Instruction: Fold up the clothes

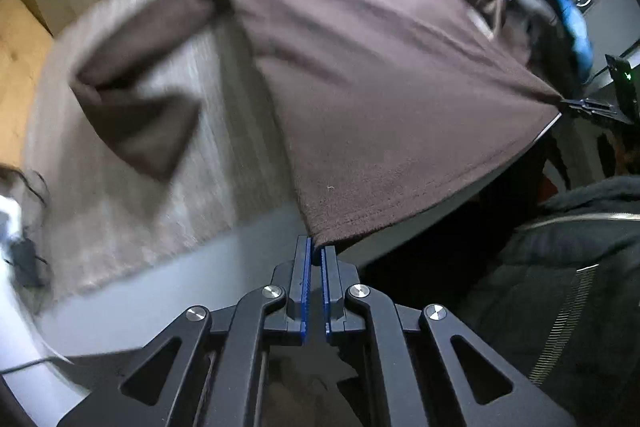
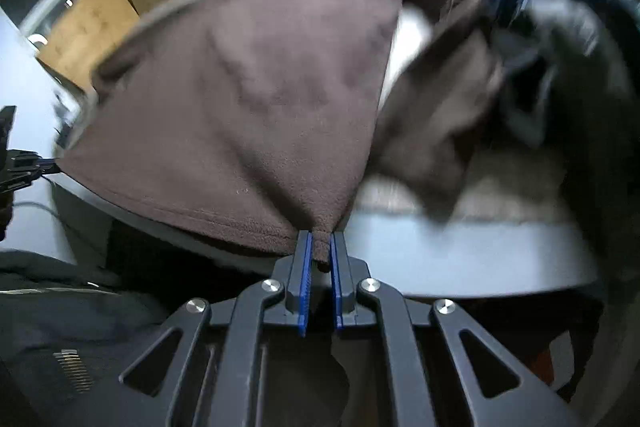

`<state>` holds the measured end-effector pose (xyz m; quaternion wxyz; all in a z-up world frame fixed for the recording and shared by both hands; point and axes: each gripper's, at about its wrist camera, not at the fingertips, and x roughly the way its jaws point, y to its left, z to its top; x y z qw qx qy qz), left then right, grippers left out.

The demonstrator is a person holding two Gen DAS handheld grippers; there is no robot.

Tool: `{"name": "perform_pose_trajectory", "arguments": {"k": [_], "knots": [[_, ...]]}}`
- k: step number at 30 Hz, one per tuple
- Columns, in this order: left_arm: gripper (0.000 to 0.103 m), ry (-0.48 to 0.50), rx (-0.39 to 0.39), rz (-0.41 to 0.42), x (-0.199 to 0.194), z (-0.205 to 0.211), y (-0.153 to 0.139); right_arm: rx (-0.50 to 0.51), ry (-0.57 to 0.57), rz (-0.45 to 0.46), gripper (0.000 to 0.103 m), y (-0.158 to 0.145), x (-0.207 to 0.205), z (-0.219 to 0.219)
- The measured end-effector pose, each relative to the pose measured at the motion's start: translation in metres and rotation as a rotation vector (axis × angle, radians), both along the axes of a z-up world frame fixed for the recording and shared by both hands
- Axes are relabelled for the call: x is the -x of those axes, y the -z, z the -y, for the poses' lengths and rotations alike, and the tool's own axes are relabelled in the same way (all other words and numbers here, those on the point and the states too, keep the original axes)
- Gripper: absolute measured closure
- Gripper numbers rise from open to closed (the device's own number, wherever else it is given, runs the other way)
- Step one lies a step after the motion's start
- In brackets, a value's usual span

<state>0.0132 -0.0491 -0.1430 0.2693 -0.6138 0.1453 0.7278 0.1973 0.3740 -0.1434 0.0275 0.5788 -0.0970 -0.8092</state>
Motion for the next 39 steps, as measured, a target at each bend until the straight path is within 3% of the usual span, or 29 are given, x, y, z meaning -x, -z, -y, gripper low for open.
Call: {"name": "perform_pose_trajectory", "arguments": {"k": [2,5,9,12,14,16,17,20,22,25,29,36,37,39], "knots": [[0.099,0.023,-0.009,0.038,0.001,-0.005,0.018,-0.028,-0.021,0.037,0.094,0.019,0.006,0.004],[0.094,0.048,0.052,0.093,0.003,-0.007,0.038,-0.077,-0.051,0.133,0.094,0.041,0.017,0.002],[0.090,0.048,0.110,0.092,0.013,0.018,0.020,-0.142,-0.137,0.277,0.087,0.042,0.021,0.001],[0.084,-0.022,0.108,-0.011,0.051,0.042,-0.018,-0.133,-0.121,0.244,0.080,0.007,0.032,-0.017],[0.067,-0.032,0.115,-0.118,0.093,0.047,-0.044,-0.088,-0.072,0.128,0.070,-0.025,0.061,-0.035],[0.051,-0.003,0.151,-0.199,0.133,0.041,-0.051,-0.054,-0.020,-0.004,0.054,-0.053,0.097,-0.052],[0.051,0.013,0.170,-0.239,0.153,0.037,-0.053,-0.038,0.004,-0.067,0.052,-0.066,0.116,-0.060],[0.051,0.018,0.243,-0.286,0.222,0.029,-0.035,-0.049,0.034,-0.150,0.051,-0.061,0.185,-0.079],[0.051,0.005,0.260,-0.262,0.260,0.026,-0.016,-0.139,0.052,-0.117,0.051,-0.039,0.226,-0.084],[0.051,0.015,0.299,-0.226,0.287,0.020,0.009,-0.123,0.143,-0.036,0.051,-0.008,0.270,-0.114],[0.051,0.038,0.313,-0.190,0.305,0.019,0.025,0.131,0.274,-0.024,0.051,0.011,0.285,-0.148],[0.051,0.072,0.277,-0.145,0.314,0.006,0.030,0.198,0.362,-0.001,0.051,0.038,0.314,-0.164],[0.053,0.076,0.276,-0.141,0.314,0.005,0.032,0.200,0.372,-0.007,0.051,0.039,0.317,-0.164],[0.078,0.068,0.273,-0.132,0.315,0.004,0.034,0.184,0.372,-0.010,0.052,0.042,0.319,-0.163]]}}
